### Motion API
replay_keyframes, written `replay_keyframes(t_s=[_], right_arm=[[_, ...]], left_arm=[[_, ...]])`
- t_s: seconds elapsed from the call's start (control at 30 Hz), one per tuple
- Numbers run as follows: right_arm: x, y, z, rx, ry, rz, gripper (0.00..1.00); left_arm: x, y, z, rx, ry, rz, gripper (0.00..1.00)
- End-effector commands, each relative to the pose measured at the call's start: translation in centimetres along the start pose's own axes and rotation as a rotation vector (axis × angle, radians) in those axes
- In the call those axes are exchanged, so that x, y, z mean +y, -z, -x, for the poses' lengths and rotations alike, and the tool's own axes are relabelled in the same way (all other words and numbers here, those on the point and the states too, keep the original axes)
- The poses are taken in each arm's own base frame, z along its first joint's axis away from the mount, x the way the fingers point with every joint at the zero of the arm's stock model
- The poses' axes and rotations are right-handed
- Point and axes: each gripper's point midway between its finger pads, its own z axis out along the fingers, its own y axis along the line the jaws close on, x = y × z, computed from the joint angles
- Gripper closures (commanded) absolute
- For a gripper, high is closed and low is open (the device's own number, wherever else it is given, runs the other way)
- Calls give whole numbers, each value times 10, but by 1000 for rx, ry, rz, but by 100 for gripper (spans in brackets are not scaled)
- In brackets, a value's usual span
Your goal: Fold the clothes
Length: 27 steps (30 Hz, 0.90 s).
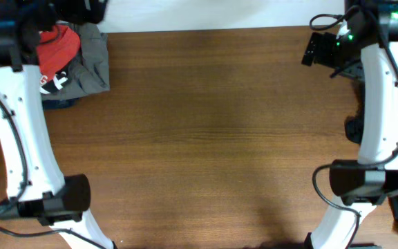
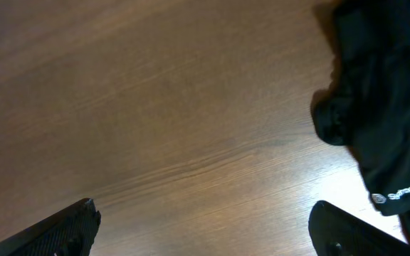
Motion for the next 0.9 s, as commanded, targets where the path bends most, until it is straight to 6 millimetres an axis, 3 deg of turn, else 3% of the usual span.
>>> replay_keyframes(t_s=[0.0,0.07,0.17,0.47,0.67,0.87], right_arm=[[-10,47,-5,-108,20,1,1],[-13,60,-12,-129,35,5,1],[-35,86,-37,-165,28,-49,1],[-77,117,-104,-203,21,-138,1],[-83,130,-116,-241,14,-128,1],[-82,130,-117,-238,15,-125,1]], left_arm=[[-27,5,-6,44,-64,-12,1],[-32,2,-11,64,-59,-25,1],[-32,1,-12,69,-57,-27,1],[-32,1,-13,70,-56,-27,1],[-32,1,-14,76,-53,-28,1],[-32,1,-14,76,-52,-27,1]])
